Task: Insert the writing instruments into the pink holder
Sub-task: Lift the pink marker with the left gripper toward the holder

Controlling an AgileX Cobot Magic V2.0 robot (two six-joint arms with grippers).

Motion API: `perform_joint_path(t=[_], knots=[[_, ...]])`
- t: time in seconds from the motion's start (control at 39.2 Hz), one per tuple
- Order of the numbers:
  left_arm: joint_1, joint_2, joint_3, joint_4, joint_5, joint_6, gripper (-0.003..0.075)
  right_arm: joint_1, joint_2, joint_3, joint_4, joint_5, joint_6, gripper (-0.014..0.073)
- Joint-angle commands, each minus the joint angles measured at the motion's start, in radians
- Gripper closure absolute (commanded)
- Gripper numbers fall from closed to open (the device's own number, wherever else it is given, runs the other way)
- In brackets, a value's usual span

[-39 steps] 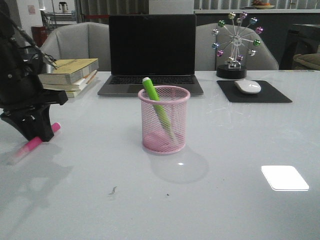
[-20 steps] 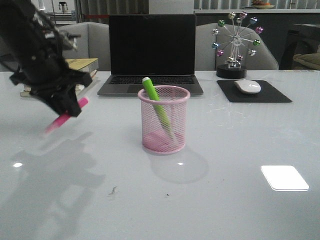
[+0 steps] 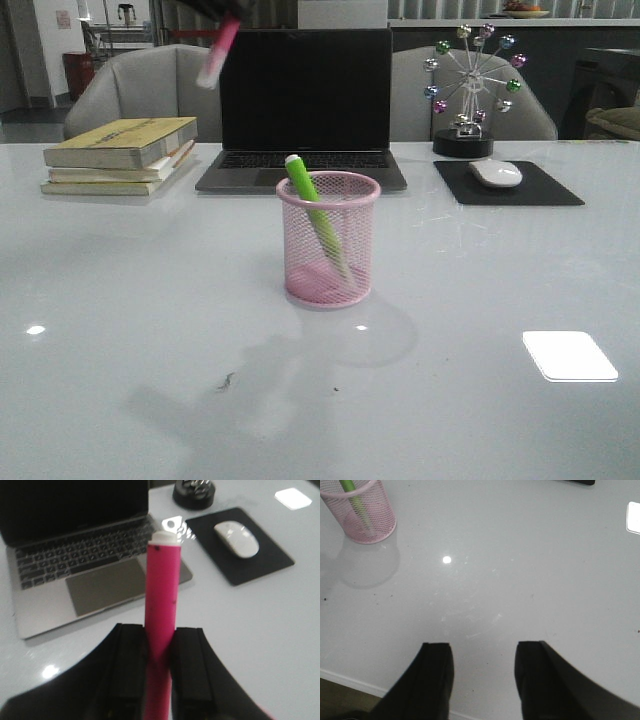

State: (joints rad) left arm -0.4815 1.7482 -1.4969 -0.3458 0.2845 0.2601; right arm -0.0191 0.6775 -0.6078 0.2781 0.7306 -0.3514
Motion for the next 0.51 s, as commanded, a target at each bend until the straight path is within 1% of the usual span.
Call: perform_joint_path(t=[0.0, 0.13, 0.2, 0.31, 0.38, 0.48], knots=[[-0.065, -0.056, 0.014, -0.051, -0.244, 0.000, 0.0623, -0.008, -0.003, -0.027, 0.004, -0.056, -0.008, 0.0177], [-0.151, -0.056, 0.105, -0.062, -0.459, 0.000, 0.0622, -0.008, -0.003, -0.027, 0.003, -0.050, -0.008, 0.0177], [-0.198, -0.056, 0.167, -0.053, -0.555, 0.000, 0.0622, -0.008, -0.003, -0.027, 0.003, -0.045, -0.008, 0.0177], [-0.242, -0.052, 0.261, -0.050, -0.711, -0.005, 0.0622, -0.008, -0.003, -0.027, -0.005, -0.042, -0.008, 0.0177], [-0.276, -0.037, 0.321, -0.050, -0.858, -0.032, 0.0622, -0.008, -0.003, -0.027, -0.015, -0.042, -0.008, 0.0177], [-0.298, 0.005, 0.358, -0.050, -0.963, -0.062, 0.0623, -0.008, -0.003, -0.027, -0.016, -0.038, -0.008, 0.0177]])
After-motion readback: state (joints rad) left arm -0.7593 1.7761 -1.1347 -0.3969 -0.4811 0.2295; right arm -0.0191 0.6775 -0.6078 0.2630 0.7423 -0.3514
